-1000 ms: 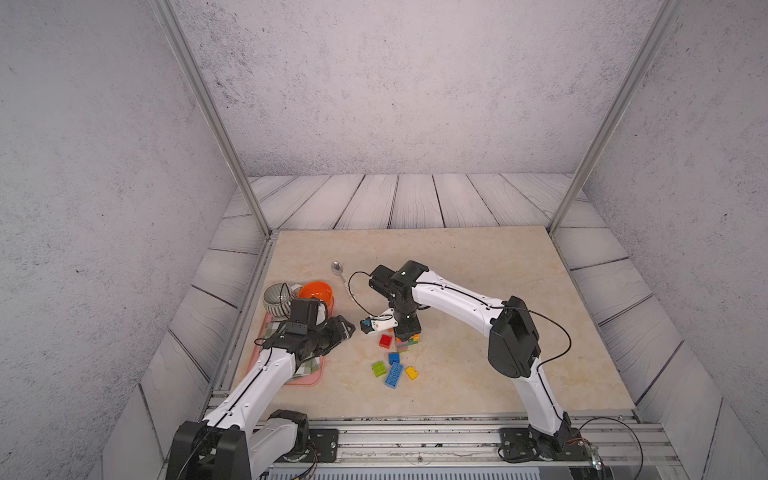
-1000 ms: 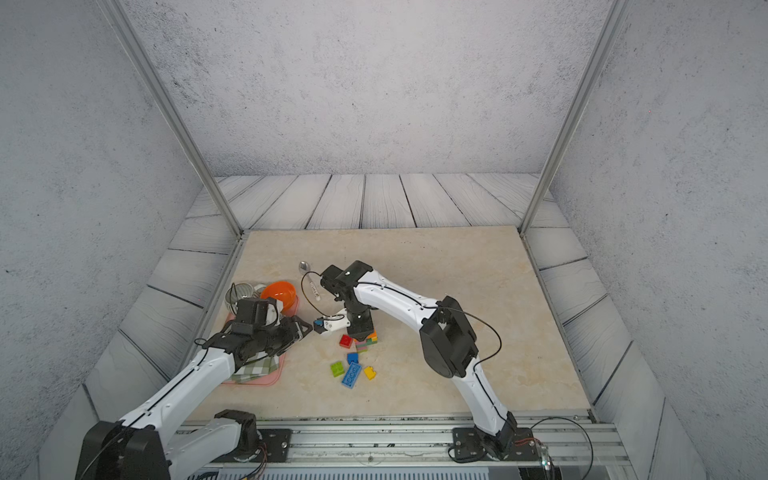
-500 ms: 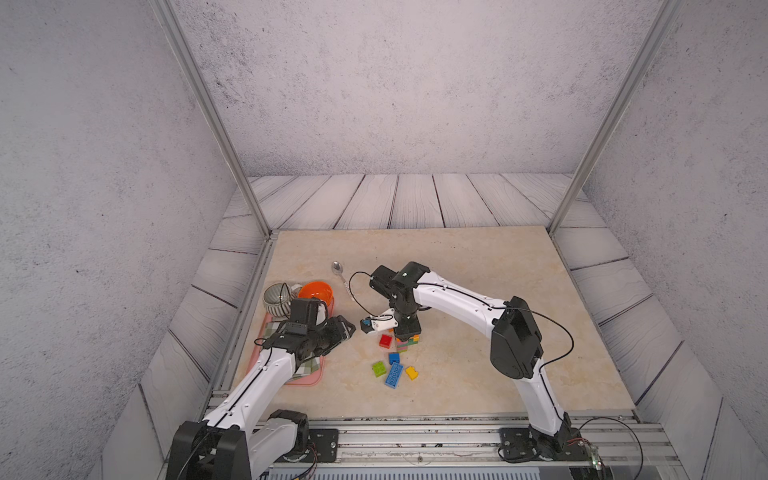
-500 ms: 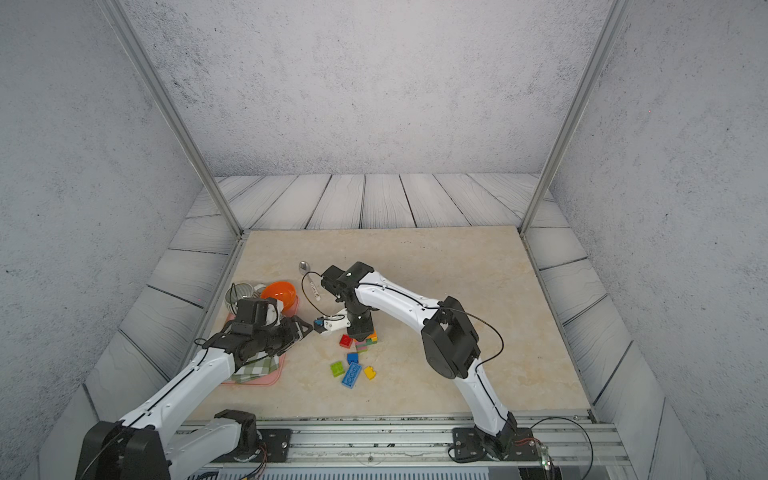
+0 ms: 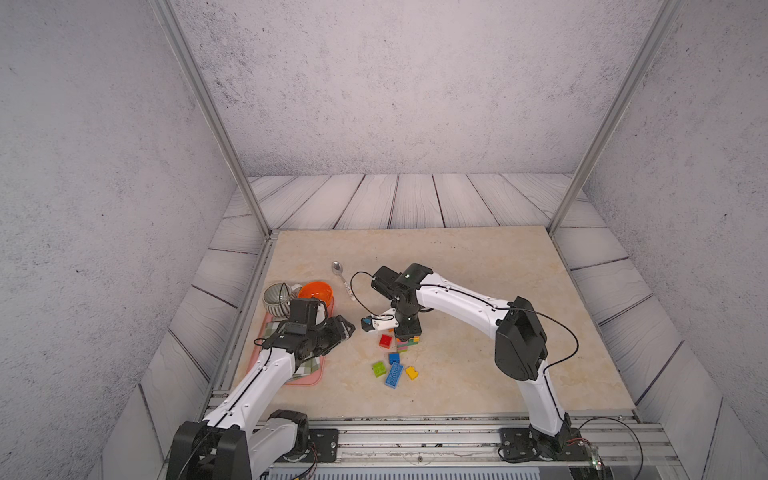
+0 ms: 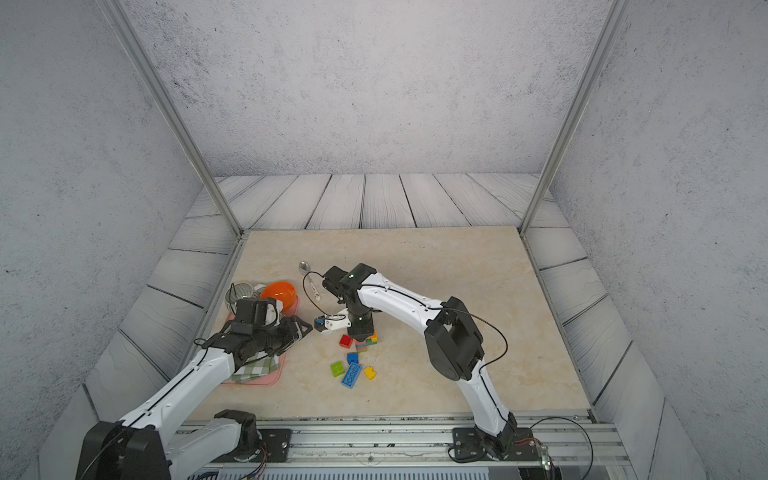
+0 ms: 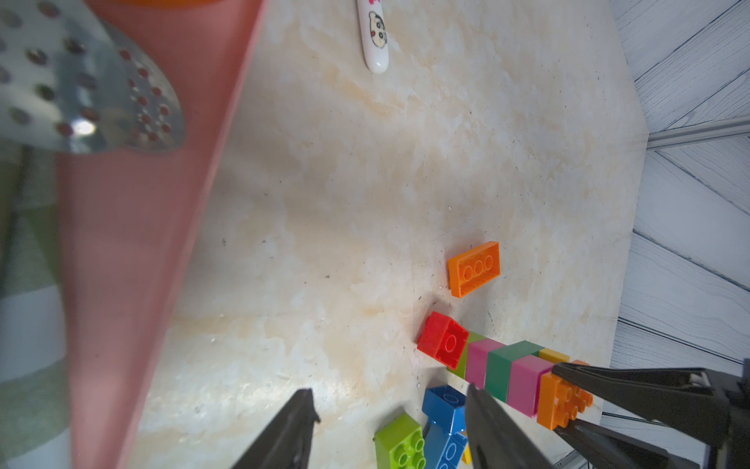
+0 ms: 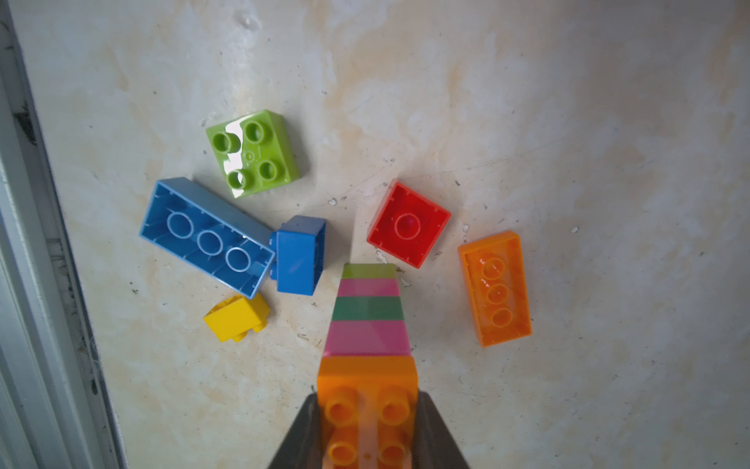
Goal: Assemble the letter p with lego
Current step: Assemble the lego brick with the lego brick.
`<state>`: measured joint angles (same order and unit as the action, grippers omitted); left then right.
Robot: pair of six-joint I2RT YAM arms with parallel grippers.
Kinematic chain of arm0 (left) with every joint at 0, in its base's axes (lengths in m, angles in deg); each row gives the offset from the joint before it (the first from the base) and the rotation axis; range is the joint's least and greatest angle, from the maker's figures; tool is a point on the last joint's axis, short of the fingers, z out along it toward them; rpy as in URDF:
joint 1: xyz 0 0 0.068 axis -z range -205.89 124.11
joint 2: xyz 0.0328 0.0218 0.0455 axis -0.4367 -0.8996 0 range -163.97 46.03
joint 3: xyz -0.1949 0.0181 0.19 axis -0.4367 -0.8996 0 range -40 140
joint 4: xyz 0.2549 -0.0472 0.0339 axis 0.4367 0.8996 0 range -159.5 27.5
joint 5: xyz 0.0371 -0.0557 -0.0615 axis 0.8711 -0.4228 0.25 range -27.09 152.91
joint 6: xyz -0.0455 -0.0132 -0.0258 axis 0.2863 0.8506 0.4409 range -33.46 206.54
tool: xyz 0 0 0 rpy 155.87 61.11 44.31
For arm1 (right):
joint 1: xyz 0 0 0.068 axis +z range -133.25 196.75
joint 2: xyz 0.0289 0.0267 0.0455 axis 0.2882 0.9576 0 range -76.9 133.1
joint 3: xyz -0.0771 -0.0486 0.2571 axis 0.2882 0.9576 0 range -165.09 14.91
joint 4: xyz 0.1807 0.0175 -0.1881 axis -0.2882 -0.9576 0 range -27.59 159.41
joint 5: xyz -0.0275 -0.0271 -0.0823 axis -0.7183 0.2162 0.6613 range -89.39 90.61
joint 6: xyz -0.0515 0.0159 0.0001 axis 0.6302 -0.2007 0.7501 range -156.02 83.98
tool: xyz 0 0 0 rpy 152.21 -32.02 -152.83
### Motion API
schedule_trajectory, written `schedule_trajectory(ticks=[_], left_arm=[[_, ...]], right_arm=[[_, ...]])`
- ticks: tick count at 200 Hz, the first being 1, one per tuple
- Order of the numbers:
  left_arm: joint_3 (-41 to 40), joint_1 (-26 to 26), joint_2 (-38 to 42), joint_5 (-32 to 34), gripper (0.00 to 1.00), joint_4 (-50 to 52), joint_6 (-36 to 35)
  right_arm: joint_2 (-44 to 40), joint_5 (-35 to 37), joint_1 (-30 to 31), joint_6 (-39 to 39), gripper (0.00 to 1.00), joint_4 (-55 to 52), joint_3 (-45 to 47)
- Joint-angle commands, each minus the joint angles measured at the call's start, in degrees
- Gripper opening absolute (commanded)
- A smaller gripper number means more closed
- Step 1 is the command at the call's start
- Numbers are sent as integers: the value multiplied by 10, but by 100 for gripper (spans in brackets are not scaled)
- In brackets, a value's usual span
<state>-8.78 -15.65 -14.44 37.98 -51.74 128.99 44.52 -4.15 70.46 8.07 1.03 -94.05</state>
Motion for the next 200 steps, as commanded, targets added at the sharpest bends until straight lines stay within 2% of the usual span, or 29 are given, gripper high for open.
schedule_trajectory(ticks=[1,97,200], left_arm=[[-5,-6,2,0,63,3,-8],[-3,-6,9,3,63,9,-8],[-3,-7,10,5,63,10,-7]], right_arm=[[-12,-8,2,-13,0,-12,22],[-1,-5,4,-25,0,19,82],[18,37,16,-27,0,26,125]])
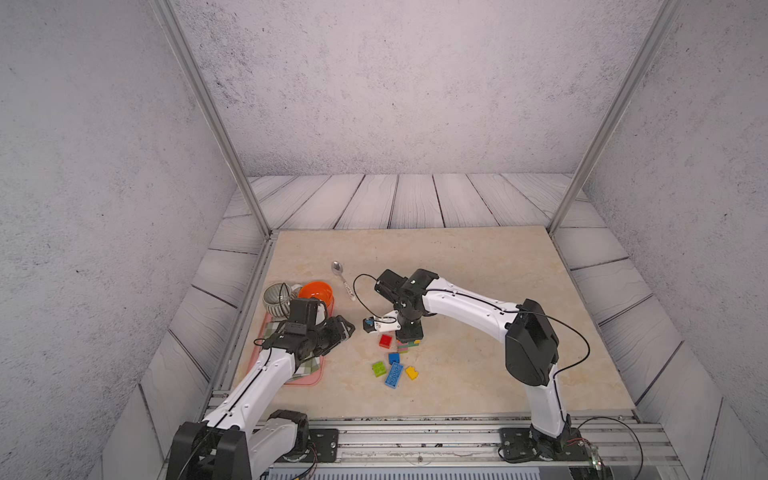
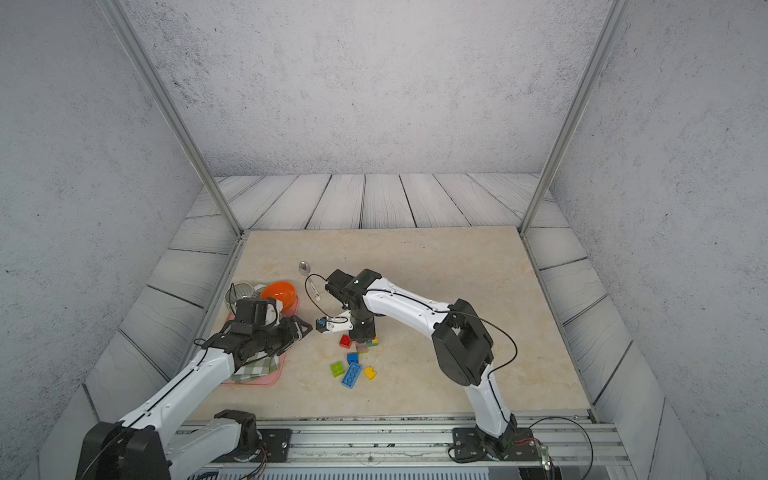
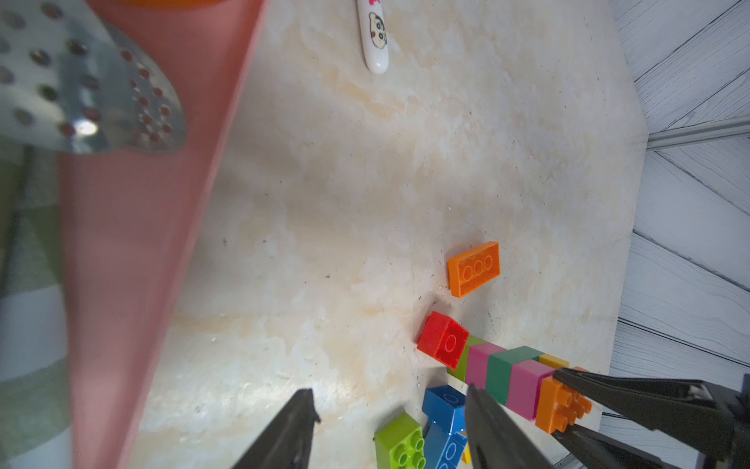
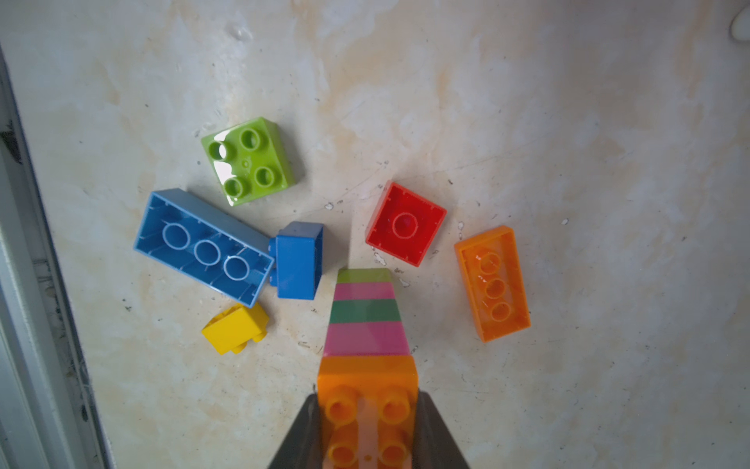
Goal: Assemble the letter p with lego
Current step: Assemble the lego brick with the lego brick.
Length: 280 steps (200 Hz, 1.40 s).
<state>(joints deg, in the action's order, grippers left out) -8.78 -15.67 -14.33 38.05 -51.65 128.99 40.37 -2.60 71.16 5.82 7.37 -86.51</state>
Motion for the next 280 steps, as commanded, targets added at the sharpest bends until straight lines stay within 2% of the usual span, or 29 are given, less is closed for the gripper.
schedule_trajectory(ticks=[1,131,181,203,280], left_arm=[[-3,-7,9,4,63,10,-8],[-1,-8,11,2,63,9,-7],[-1,-8,14,0,63,9,-7],[1,-8,17,-2,63,9,-7],[-2,-8,26,2,63,13,-6]], right_arm=[[59,22,9,-4,0,-37,50],[72,9,11,16,0,-16,115],[84,-56,11,38,0,-42,116],[70,-82,9,39,0,-22,129],[55,-39,8,-6,0,13,131]])
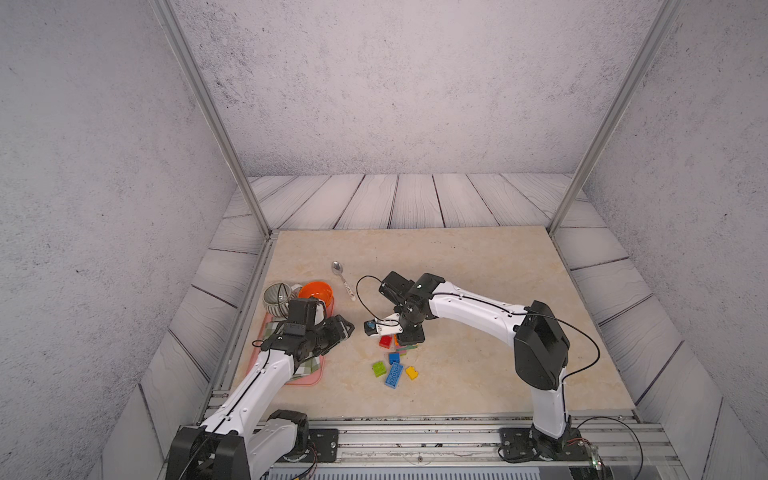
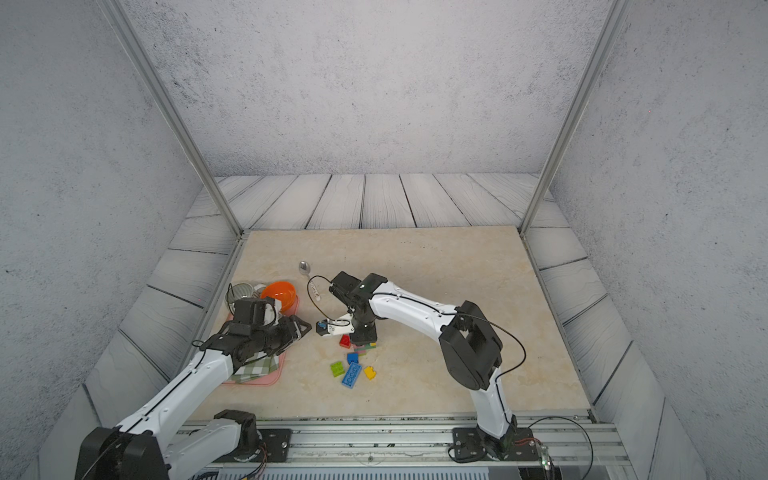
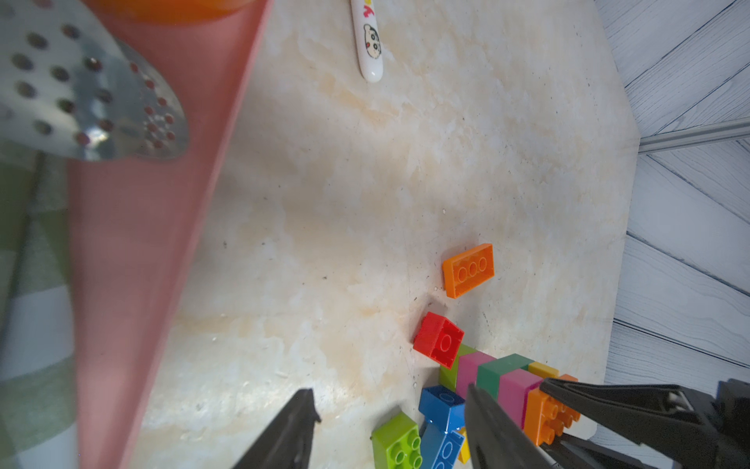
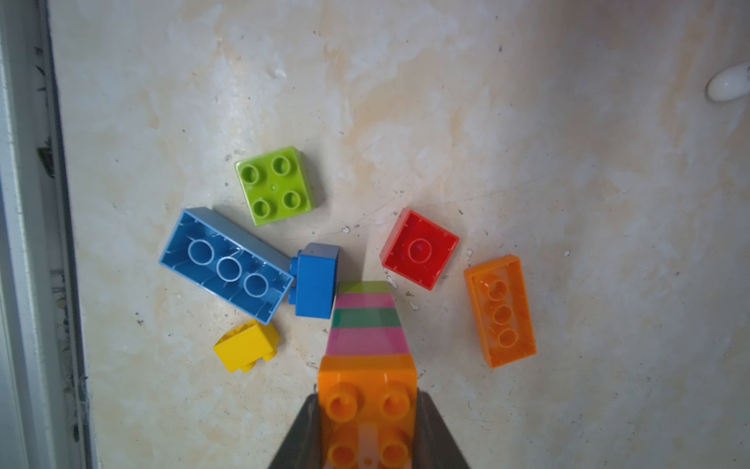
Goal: Assemble the letter p with lego
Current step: Assemble the lego brick with the lego brick.
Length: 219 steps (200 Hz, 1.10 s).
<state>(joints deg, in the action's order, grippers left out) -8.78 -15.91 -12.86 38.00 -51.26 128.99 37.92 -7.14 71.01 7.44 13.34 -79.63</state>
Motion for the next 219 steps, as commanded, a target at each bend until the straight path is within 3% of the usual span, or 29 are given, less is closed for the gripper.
schedule_trajectory(ticks=[1,49,125,164,219], left_arm=[[-2,-6,12,2,63,9,-5],[-1,-6,14,1,63,9,-3],[-1,-5,19,-2,63,11,-4],[-4,-6,21,-2,63,12,-4],[-4,-6,21,-1,63,12,-4]], right_arm=[[78,7,9,-23,0,-46,62],[20,28,9,-40,0,-76,19],[-1,11,10,-49,0,-87,-10],[-1,12,10,-51,20,-75,8],[-9,18,10,-56,36,-68,8]])
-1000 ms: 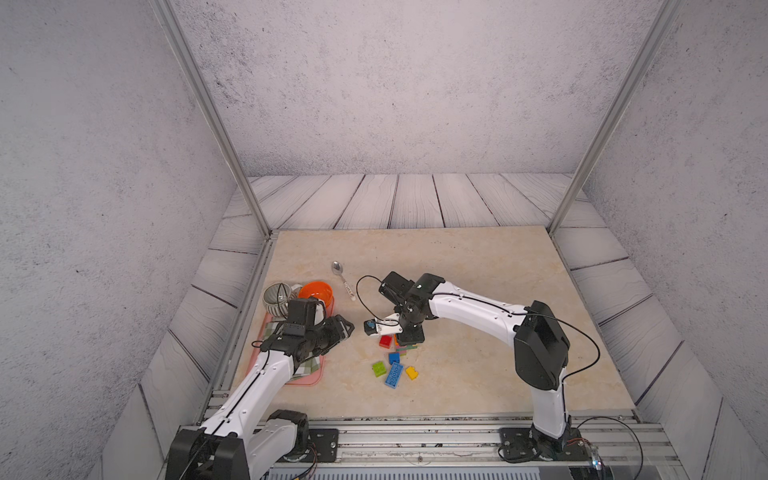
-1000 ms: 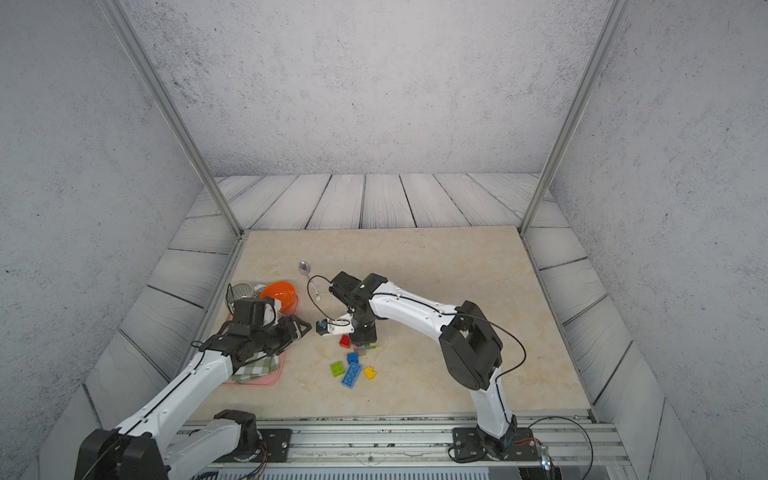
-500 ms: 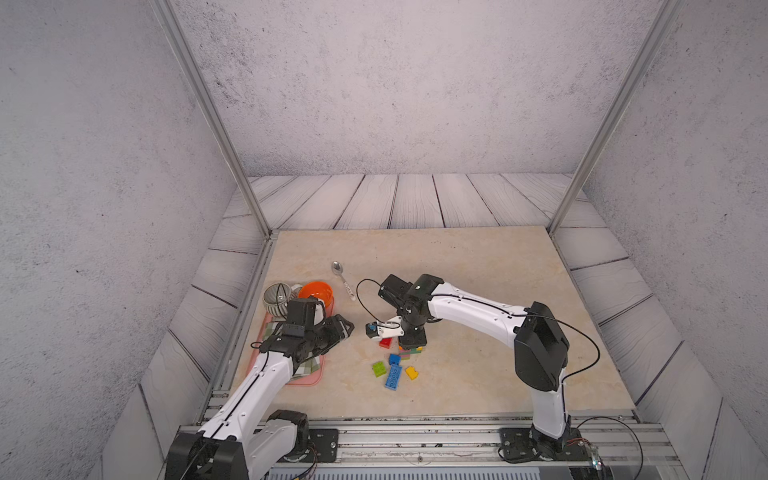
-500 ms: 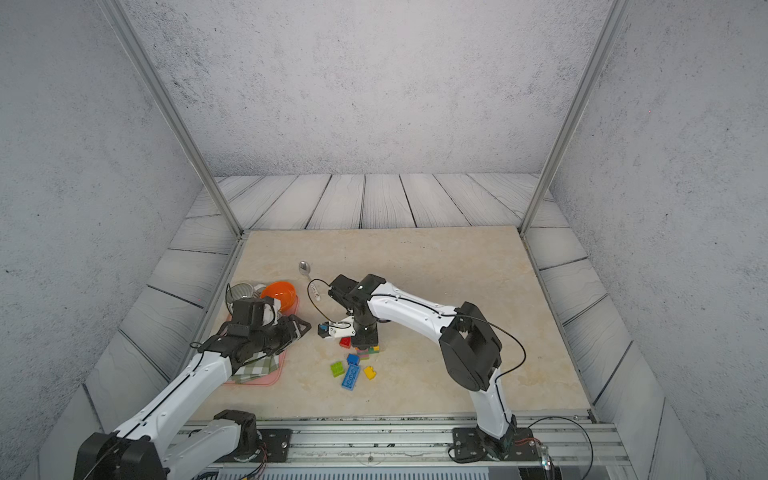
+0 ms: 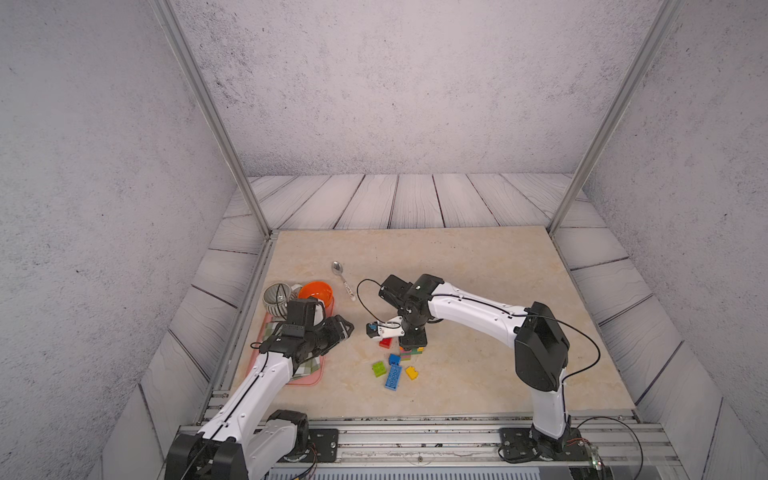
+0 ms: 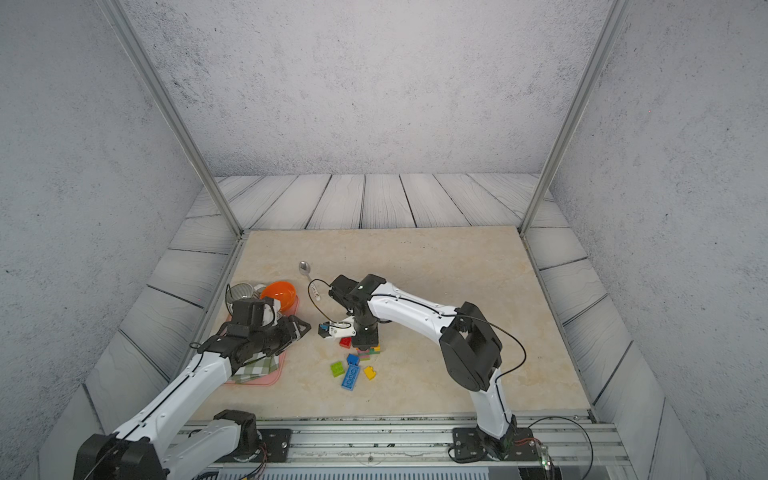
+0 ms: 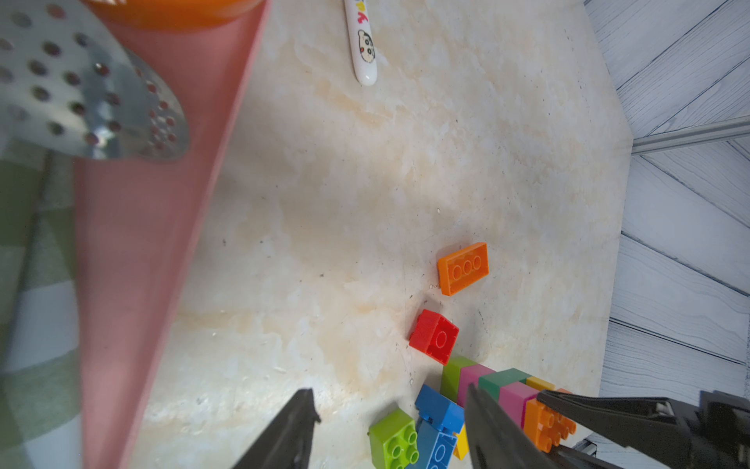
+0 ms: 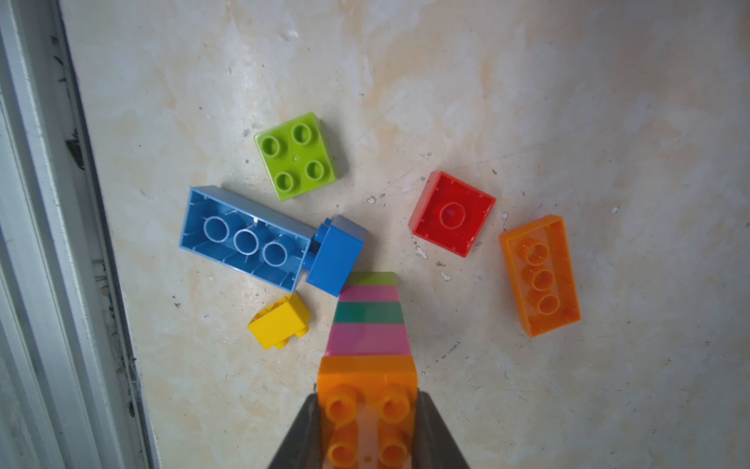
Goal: Assemble the letter p with lego
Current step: Assemble the lego brick with the lego brick.
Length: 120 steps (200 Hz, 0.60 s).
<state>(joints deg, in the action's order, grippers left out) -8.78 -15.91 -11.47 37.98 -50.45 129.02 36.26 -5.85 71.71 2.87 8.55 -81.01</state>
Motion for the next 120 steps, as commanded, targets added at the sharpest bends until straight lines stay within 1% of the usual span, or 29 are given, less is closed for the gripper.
schedule_trajectory(ticks=[1,13,18,24,120], left_arm=[[-3,-6,7,-1,63,4,-4],[-4,-5,7,-1,63,4,-4],[-3,-6,7,-1,63,4,-4],[-4,-6,7,-1,63,4,-4],[-1,-5,11,2,63,6,-4]], right_arm=[[8,5,3,-11,36,-20,21],[5,6,3,-12,38,-18,21],[3,7,3,-13,44,-18,21],[1,6,4,-13,46,-18,21],[-26,5,3,-34,48,-7,10]])
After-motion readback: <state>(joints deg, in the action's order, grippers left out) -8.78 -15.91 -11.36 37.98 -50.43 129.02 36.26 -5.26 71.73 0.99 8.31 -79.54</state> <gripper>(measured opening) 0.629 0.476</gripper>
